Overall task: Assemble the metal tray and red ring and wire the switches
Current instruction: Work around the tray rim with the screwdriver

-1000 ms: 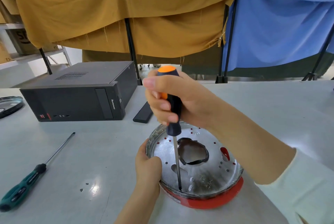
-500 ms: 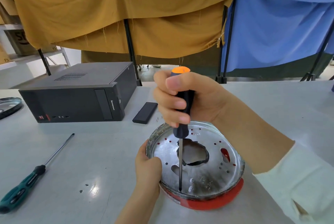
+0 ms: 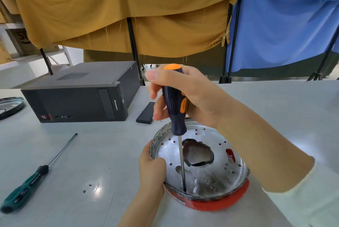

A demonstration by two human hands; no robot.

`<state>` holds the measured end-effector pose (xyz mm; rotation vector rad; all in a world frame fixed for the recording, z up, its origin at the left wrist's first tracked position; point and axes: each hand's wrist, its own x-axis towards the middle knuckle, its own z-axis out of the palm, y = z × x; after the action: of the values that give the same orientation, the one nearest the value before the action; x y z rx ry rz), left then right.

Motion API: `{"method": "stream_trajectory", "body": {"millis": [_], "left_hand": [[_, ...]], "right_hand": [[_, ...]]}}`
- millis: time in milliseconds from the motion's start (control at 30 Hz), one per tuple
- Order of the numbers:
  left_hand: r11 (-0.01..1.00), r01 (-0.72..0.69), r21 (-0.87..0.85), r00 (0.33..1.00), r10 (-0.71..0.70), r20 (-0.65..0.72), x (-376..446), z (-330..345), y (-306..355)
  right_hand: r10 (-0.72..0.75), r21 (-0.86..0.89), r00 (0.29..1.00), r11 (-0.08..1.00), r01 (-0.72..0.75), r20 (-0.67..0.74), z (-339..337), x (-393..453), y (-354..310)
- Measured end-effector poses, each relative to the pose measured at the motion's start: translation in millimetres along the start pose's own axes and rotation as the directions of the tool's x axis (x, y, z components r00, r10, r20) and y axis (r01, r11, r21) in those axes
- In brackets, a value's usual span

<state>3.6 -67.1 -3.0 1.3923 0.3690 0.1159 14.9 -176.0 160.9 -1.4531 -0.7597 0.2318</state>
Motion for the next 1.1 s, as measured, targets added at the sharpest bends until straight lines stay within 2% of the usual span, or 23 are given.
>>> {"method": "stream_trajectory", "body": {"millis": [67, 100, 167, 233, 300, 367, 400, 433, 467, 533, 600, 667, 700, 800, 867, 967, 1033, 1100], "left_hand": [[1.000, -0.002, -0.005, 1.000, 0.002, -0.005, 0, 1, 0], [1.000, -0.002, -0.007, 1.000, 0.002, -0.009, 0, 1, 0], [1.000, -0.001, -0.008, 1.000, 0.001, -0.019, 1, 1, -1], [1.000, 0.001, -0.012, 1.000, -0.001, -0.024, 1, 0, -2], [1.000, 0.002, -0.015, 1.000, -0.002, -0.021, 1, 0, -2], [1.000, 0.002, -0.013, 1.000, -0.002, -0.017, 1, 0, -1], [1.000, 0.001, -0.010, 1.000, -0.001, -0.015, 1, 0, -1], [1.000, -0.001, -0.007, 1.000, 0.001, -0.014, 1, 0, -1], [1.000, -0.002, -0.006, 1.000, 0.002, -0.014, 0, 0, -1], [1.000, 0.002, -0.008, 1.000, -0.002, -0.015, 0, 0, -1], [1.000, 0.005, -0.011, 1.000, -0.005, -0.017, 0, 1, 0], [1.000, 0.007, -0.007, 1.000, -0.007, -0.016, -1, 1, 1], [1.000, 0.007, -0.002, 1.000, -0.007, -0.016, -1, 1, 1], [1.000, 0.000, -0.004, 1.000, 0.000, -0.016, 0, 1, 1], [1.000, -0.008, -0.004, 1.000, 0.008, -0.010, 0, 0, 0], [1.000, -0.005, -0.004, 1.000, 0.005, 0.009, -1, 0, 1], [1.000, -0.003, -0.002, 1.000, 0.003, 0.018, -1, 1, 1], [1.000, -0.006, 0.003, 1.000, 0.005, 0.018, 1, 1, 0]], "right_hand": [[0.015, 0.029, 0.977, 0.999, -0.022, 0.212, -5, 2, -6], [-0.001, 0.057, 0.964, 0.998, -0.015, 0.268, -5, 3, -8], [-0.031, 0.104, 0.963, 0.995, 0.003, 0.269, 1, 3, -6], [-0.046, 0.119, 0.992, 0.992, 0.032, 0.115, 6, 4, 2], [-0.106, 0.075, 0.982, 0.990, 0.118, -0.155, 10, 3, 11], [-0.199, -0.056, 0.883, 0.979, 0.194, -0.425, 13, 0, 16], [-0.231, -0.116, 0.828, 0.973, 0.199, -0.511, 14, -1, 17], [-0.248, -0.157, 0.795, 0.969, 0.193, -0.553, 15, -2, 17], [-0.252, -0.179, 0.792, 0.967, 0.182, -0.556, 15, -3, 16], [-0.197, -0.161, 0.874, 0.977, 0.138, -0.445, 11, -3, 11], [-0.048, -0.055, 0.982, 0.998, 0.039, -0.182, 1, -1, 2], [0.049, 0.032, 0.993, 0.998, -0.053, 0.104, -8, 1, -6], [0.049, 0.047, 0.981, 0.997, -0.058, 0.189, -9, 2, -8], [0.013, 0.089, 0.968, 0.995, -0.036, 0.249, -4, 5, -7], [0.013, 0.124, 0.988, 0.992, -0.032, 0.151, 2, 7, -2], [-0.074, 0.060, 0.990, 0.995, 0.082, -0.118, 8, 6, 6], [-0.173, -0.047, 0.930, 0.985, 0.167, -0.325, 11, 3, 10], [-0.235, -0.134, 0.865, 0.972, 0.195, -0.444, 12, 1, 11]]}}
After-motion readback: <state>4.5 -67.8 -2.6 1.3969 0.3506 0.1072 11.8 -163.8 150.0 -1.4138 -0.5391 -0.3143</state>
